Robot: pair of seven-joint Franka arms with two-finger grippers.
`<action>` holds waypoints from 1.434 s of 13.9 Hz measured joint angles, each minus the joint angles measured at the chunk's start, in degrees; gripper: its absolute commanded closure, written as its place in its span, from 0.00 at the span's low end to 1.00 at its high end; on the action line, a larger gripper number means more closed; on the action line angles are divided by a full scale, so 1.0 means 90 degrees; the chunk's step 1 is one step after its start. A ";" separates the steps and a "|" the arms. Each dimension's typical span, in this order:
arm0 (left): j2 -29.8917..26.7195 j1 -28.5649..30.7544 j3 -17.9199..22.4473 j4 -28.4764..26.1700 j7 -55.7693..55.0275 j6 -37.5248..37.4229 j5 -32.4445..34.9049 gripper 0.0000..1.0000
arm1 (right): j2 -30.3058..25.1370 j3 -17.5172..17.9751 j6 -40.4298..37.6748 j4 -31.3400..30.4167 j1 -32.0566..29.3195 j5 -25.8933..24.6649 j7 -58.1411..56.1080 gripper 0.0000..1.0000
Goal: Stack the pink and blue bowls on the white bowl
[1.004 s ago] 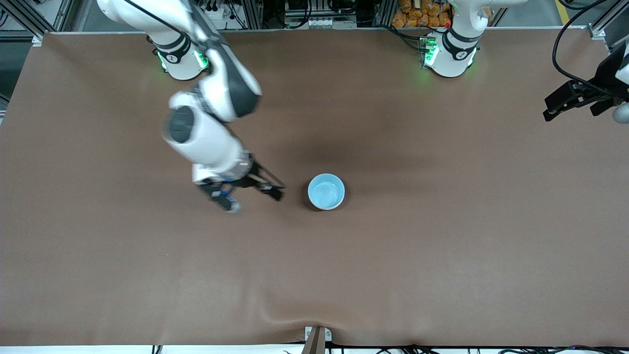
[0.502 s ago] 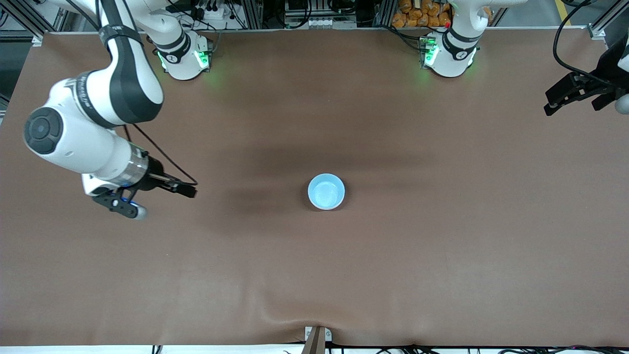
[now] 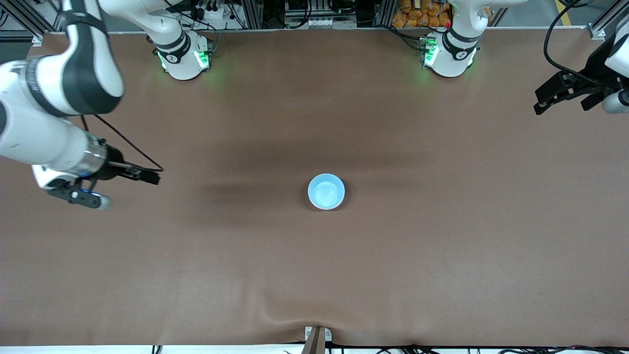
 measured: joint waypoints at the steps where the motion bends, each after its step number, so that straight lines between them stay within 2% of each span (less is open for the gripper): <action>1: 0.0000 0.0000 -0.0002 0.0000 -0.0001 0.0000 0.0000 0.00 | -0.0036 0.0022 -0.0046 0.0001 -0.0144 -0.0003 -0.0175 0.00; 4: -0.0004 0.0001 -0.0003 0.0000 -0.0001 0.0000 0.0000 0.00 | -0.0224 0.0332 -0.0069 0.0011 -0.0693 -0.0145 -0.0907 0.00; 7: -0.0012 0.0002 -0.0003 -0.0003 -0.0001 0.0000 0.0000 0.00 | -0.0640 0.0856 -0.0167 0.0024 -0.1167 -0.0731 -0.1387 0.00; 9: -0.0014 0.0002 -0.0004 -0.0007 -0.0001 0.0000 0.0000 0.00 | -0.0860 0.1043 -0.0469 0.0117 -0.1301 -0.0851 -0.1445 0.00; 13: -0.0024 0.0001 -0.0005 -0.0016 -0.0001 0.0000 0.0000 0.00 | -0.0960 0.1069 -0.1010 0.0523 -0.1551 -0.0878 -0.1970 0.00; 20: -0.0038 0.0000 -0.0019 -0.0028 0.0005 -0.0007 0.0000 0.00 | -0.1198 0.1068 -0.1287 0.0581 -0.1762 -0.0873 -0.2209 0.00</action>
